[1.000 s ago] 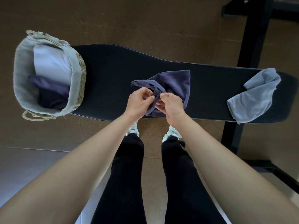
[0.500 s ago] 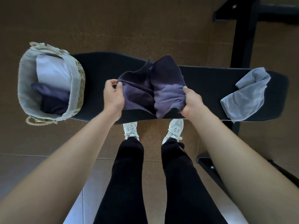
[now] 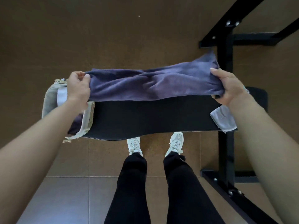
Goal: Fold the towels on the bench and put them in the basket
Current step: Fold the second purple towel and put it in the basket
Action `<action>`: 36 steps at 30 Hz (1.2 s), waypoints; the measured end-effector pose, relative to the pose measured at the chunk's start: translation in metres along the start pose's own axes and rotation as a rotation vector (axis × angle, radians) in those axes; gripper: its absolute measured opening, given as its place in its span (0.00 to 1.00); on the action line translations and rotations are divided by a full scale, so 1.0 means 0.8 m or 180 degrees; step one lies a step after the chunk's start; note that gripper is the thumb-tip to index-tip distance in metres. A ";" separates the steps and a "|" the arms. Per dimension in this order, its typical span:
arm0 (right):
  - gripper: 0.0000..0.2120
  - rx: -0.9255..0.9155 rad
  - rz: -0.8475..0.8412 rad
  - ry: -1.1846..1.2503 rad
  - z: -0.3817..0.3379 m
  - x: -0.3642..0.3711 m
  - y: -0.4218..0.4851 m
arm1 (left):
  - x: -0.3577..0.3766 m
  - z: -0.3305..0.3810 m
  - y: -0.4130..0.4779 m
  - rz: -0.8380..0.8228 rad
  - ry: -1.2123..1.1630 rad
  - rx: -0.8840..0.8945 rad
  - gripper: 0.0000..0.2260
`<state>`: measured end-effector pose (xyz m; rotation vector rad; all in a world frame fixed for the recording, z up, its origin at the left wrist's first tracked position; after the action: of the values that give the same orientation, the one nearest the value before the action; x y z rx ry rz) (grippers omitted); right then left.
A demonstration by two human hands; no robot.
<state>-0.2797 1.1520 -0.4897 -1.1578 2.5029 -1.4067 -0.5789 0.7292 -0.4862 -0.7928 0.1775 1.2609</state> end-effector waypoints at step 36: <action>0.06 -0.0824 -0.0490 -0.6718 0.358 -0.044 0.077 | 0.232 -0.293 -0.112 -0.2329 0.4454 0.0899 0.05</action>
<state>-0.1823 0.9878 -0.7141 -1.4308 0.9016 0.4299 -0.3681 0.7210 -0.7163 -1.2149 1.0487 -0.1735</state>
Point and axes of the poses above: each hand's wrist, its own y-axis towards the middle knuckle, its own x-axis out of the palm, z = x × y, the point moved 10 cm from there along y, towards the middle knuckle, and after that the axes turned 6 degrees about -z, right-handed, at the moved point
